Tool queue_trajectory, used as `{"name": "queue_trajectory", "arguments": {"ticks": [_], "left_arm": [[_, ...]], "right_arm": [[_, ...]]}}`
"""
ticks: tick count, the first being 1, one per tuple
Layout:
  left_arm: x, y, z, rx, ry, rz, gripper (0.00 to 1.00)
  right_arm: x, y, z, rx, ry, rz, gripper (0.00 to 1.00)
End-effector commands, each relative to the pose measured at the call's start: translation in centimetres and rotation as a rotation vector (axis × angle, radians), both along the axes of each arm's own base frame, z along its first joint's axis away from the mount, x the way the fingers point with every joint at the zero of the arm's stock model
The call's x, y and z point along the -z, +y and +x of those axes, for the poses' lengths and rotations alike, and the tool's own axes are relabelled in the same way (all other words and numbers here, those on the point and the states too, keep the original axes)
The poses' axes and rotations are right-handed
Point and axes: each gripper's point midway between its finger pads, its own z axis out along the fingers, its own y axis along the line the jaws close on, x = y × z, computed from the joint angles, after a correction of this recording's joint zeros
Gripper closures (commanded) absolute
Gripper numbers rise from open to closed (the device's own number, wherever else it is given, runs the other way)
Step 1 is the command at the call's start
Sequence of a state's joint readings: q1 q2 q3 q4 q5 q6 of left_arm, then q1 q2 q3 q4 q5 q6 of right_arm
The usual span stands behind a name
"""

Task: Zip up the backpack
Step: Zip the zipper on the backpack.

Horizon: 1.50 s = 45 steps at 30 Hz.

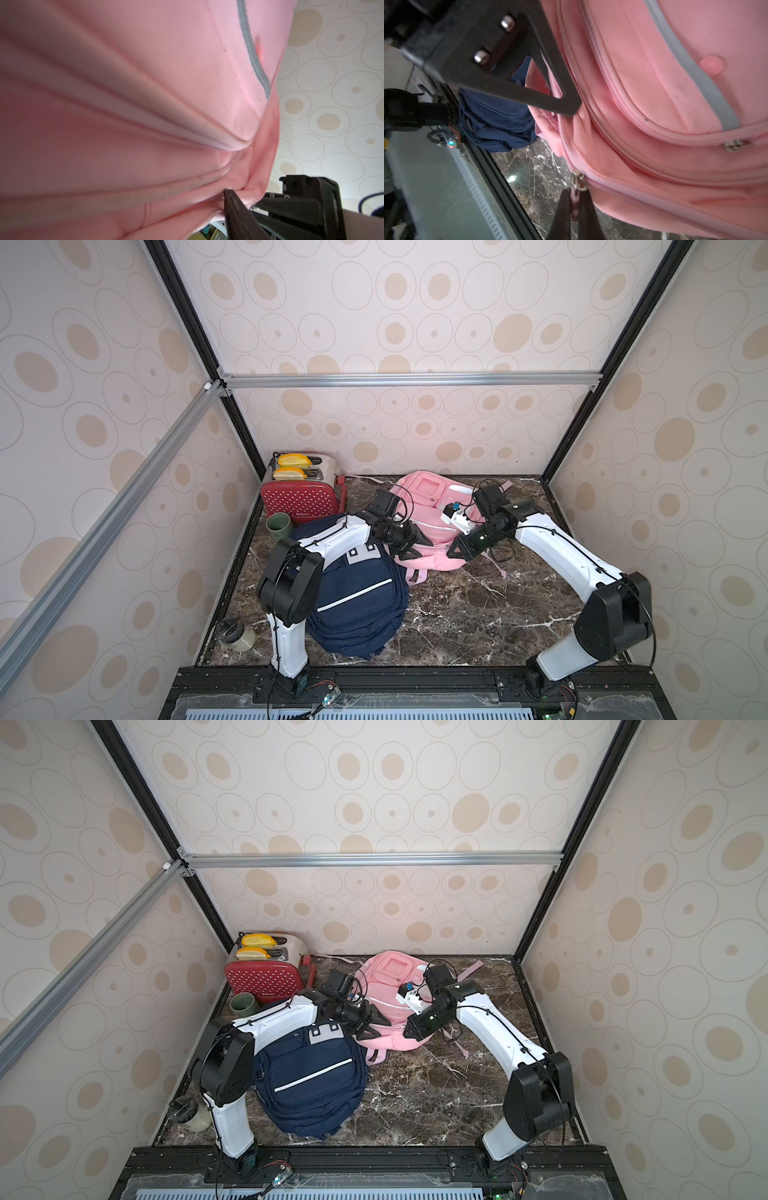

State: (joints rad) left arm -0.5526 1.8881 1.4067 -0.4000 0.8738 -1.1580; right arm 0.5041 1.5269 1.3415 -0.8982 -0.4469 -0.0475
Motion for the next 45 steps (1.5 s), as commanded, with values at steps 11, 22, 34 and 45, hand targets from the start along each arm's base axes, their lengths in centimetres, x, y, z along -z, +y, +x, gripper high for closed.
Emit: {"name": "queue_trajectory", "arguments": {"ticks": [11, 22, 34, 45], "left_arm": [[1.7, -0.4, 0.2, 0.049, -0.018, 0.032, 1.0], [3.3, 6.3, 3.7, -0.009, -0.063, 0.206, 1.0], [3.5, 8.4, 6.4, 0.039, -0.164, 0.347, 1.0], [4.2, 15.0, 8.9, 0.056, -0.238, 0.562, 1.0]], "right_arm": [[-8.9, -0.5, 2.3, -0.151, -0.597, -0.11, 1.0], [-2.4, -1.5, -5.9, -0.278, -0.015, -0.09, 1.0], [2.6, -1.5, -8.6, -0.044, 0.515, -0.015, 1.0], [3.8, -7.4, -6.6, 0.139, 0.515, -0.181, 1.0]]}}
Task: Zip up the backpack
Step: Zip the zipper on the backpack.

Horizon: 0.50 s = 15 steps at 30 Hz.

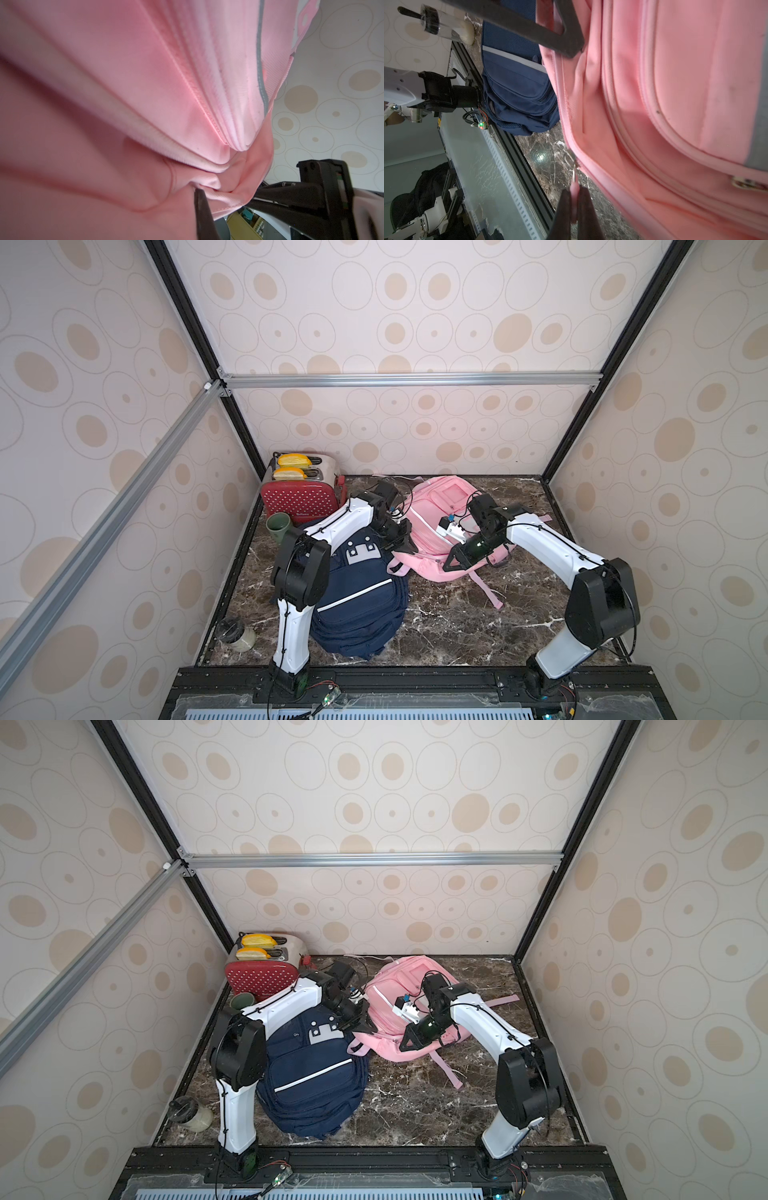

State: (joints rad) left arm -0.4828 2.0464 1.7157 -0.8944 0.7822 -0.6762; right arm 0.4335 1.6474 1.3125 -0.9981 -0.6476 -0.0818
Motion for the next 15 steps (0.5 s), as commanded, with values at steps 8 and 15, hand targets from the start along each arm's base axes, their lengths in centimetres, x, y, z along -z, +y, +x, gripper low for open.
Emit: {"name": "queue_trajectory", "arguments": {"ticks": [8, 15], "left_arm": [[1.4, 14.4, 8.3, -0.153, -0.216, 0.363, 1.0], [1.2, 12.4, 8.0, -0.153, -0.189, 0.255, 1.0]], "right_arm": [[0.2, -9.4, -2.9, 0.093, 0.162, -0.421, 1.0], [-4.8, -0.1, -1.6, 0.087, 0.218, -0.02, 1.0]]}}
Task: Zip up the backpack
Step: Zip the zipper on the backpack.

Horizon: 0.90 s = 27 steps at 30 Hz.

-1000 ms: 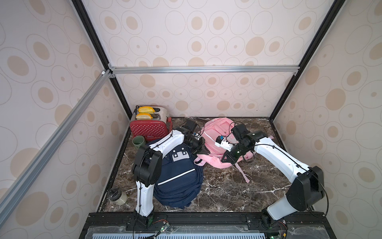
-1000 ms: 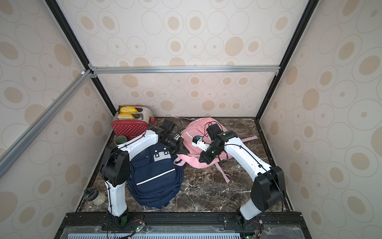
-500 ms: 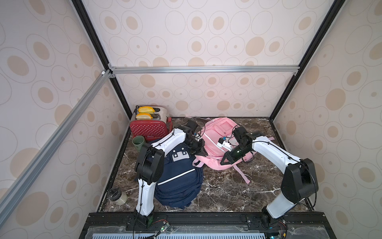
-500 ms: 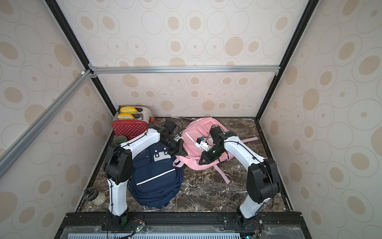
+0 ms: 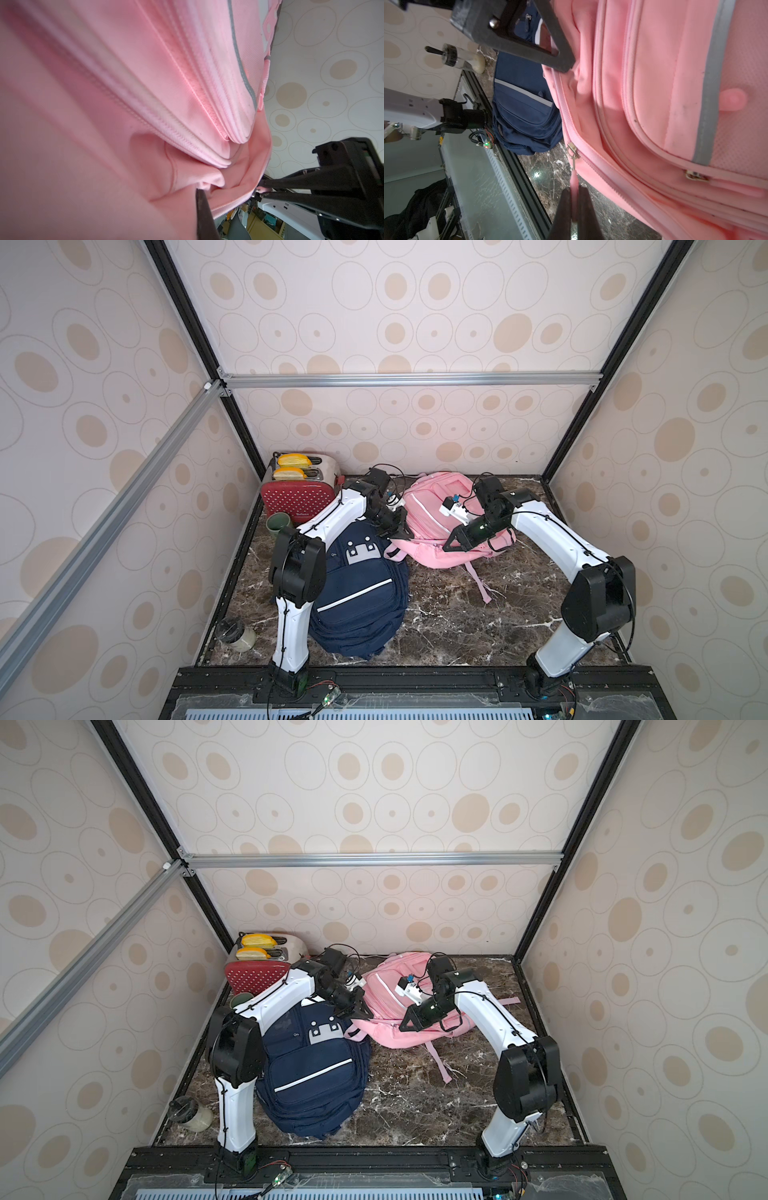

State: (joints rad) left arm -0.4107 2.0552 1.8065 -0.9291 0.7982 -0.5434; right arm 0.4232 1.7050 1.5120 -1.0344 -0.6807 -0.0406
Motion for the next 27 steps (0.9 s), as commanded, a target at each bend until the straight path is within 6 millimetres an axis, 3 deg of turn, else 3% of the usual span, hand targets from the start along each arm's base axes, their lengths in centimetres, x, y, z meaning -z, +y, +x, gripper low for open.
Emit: {"name": "queue_trajectory", "arguments": {"ticks": [1, 3, 7, 8, 12, 16, 20, 22, 27], "left_arm": [[3.4, 10.1, 4.8, -0.204, -0.066, 0.269, 1.0], [3.1, 9.5, 4.5, -0.213, -0.054, 0.222, 1.0], [2.3, 8.6, 4.2, -0.232, -0.046, 0.152, 1.0], [2.1, 8.5, 4.2, -0.235, -0.043, 0.139, 1.0], [1.2, 7.8, 4.3, -0.243, -0.04, 0.088, 1.0], [0.6, 7.1, 4.4, -0.243, -0.038, 0.052, 1.0], [-0.2, 5.8, 3.8, -0.218, -0.021, 0.005, 1.0], [-0.5, 5.2, 3.2, -0.204, -0.009, -0.014, 1.0], [-1.0, 4.6, 2.2, -0.201, 0.001, -0.04, 1.0]], "right_arm": [[-0.9, -0.8, -5.2, 0.03, 0.297, -0.048, 1.0], [-0.5, -0.4, -5.2, 0.027, 0.314, -0.05, 1.0], [2.0, -1.5, -5.6, 0.028, 0.322, -0.126, 0.77], [2.5, -1.9, -5.6, 0.037, 0.313, -0.149, 0.65], [2.8, -4.9, -3.7, 0.121, 0.075, -0.293, 0.45], [1.7, -7.0, -1.4, 0.124, -0.187, -0.392, 0.4], [3.8, -6.5, 0.5, -0.051, -0.319, -0.598, 0.39], [4.1, -5.2, 1.9, -0.119, -0.402, -0.645, 0.39], [4.0, -1.8, 5.4, -0.18, -0.581, -0.549, 0.39]]}}
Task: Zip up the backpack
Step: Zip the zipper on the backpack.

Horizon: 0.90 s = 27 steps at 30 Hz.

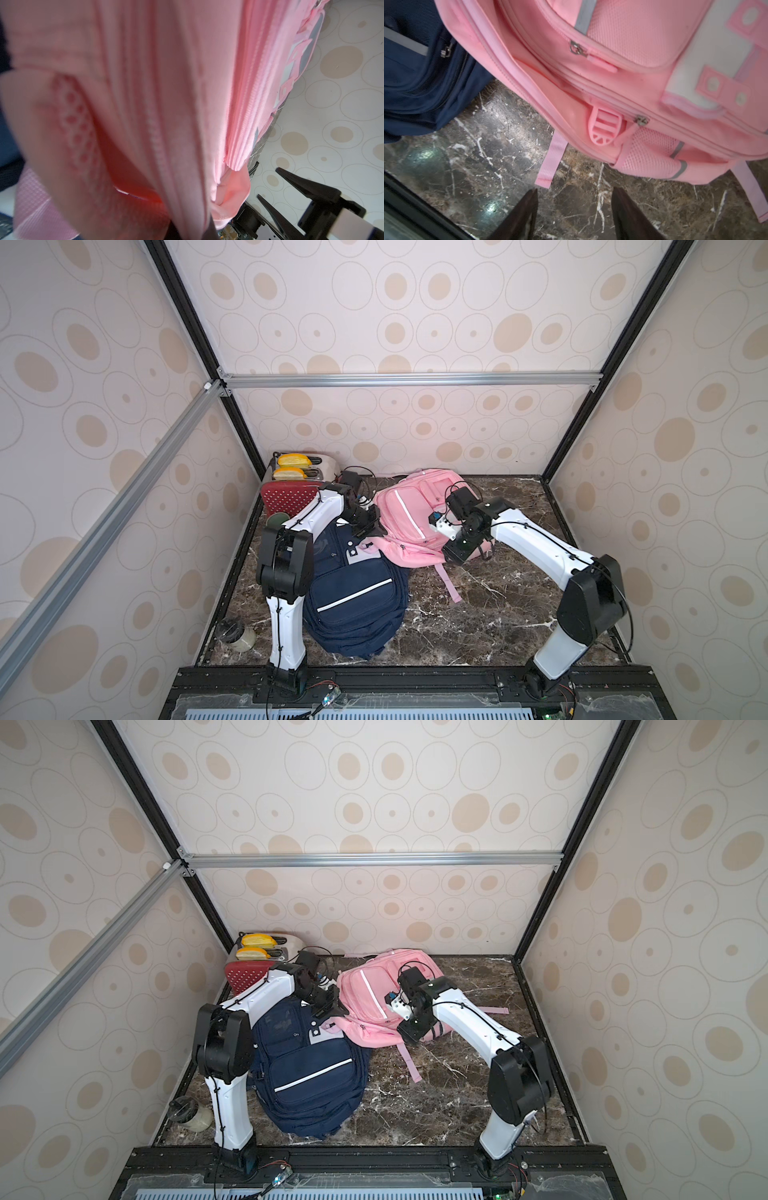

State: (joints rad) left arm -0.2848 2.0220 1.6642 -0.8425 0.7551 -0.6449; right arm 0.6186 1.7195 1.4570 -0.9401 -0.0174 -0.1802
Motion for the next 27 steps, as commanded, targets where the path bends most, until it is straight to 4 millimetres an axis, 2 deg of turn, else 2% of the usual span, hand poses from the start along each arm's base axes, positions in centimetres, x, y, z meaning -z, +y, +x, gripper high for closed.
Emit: {"name": "queue_trajectory", "arguments": {"ticks": [1, 4, 6, 9, 15, 21, 27], "left_arm": [[-3.9, -1.2, -0.2, 0.012, -0.08, -0.082, 1.0], [-3.9, -1.4, -0.6, 0.019, -0.074, -0.086, 1.0], [-3.9, -1.5, -0.7, 0.022, -0.073, -0.085, 1.0], [-3.8, -1.7, -0.9, 0.023, -0.071, -0.084, 1.0], [-3.5, -1.9, -1.0, 0.015, -0.065, -0.085, 1.0], [-3.4, -1.9, -0.9, 0.005, -0.062, -0.086, 1.0], [-3.4, -2.0, -1.0, 0.005, -0.06, -0.09, 1.0]], "right_arm": [[-1.4, 1.1, 3.5, -0.103, -0.183, 0.003, 0.39], [-2.0, 2.5, 4.8, -0.166, -0.208, 0.021, 0.39], [-2.8, 3.8, 4.8, -0.215, -0.196, 0.057, 0.39], [-3.2, 5.8, 3.3, -0.307, -0.144, 0.14, 0.39], [-1.6, 8.0, 0.4, -0.407, -0.019, 0.197, 0.4], [-1.4, 8.7, -1.4, -0.466, 0.022, 0.228, 0.4], [-0.2, 9.1, -1.0, -0.464, 0.048, 0.216, 0.42]]}}
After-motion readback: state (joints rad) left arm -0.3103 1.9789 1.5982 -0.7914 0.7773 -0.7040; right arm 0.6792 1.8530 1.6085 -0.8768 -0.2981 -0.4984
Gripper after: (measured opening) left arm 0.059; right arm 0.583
